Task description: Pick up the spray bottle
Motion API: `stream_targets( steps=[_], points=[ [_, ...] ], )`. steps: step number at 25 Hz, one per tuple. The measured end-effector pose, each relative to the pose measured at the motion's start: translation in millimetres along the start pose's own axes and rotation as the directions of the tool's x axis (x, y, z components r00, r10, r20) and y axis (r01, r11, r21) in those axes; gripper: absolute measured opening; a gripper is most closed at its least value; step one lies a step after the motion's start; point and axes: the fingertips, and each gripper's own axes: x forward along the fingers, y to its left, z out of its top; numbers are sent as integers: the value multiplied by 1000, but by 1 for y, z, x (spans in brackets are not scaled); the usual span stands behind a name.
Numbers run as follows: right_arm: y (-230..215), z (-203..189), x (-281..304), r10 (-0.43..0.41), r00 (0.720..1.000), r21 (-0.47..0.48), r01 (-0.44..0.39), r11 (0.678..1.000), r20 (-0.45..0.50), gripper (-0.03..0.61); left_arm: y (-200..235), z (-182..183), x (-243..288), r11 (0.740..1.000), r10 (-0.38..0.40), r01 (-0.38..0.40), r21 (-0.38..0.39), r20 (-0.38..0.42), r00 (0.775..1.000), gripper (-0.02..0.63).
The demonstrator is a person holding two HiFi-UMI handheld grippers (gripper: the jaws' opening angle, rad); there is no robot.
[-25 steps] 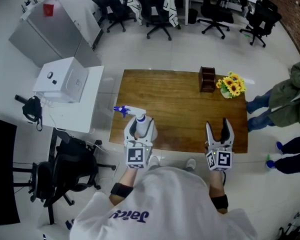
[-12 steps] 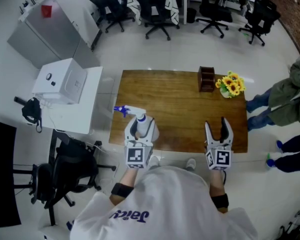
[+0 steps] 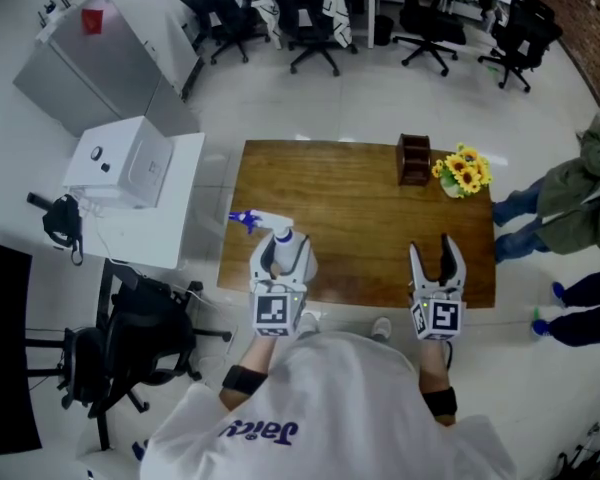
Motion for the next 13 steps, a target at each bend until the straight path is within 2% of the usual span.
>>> stream_targets(
  steps=[9, 13],
  points=[
    [-5, 5, 10, 5, 999, 16, -5, 1000, 35, 290, 2, 0, 10, 1000, 6, -6, 12, -3, 1000, 246],
    [-8, 5, 14, 9, 999, 21, -10, 1000, 38, 290, 3, 2, 15, 1000, 12, -12, -5, 1, 1000, 247]
  ],
)
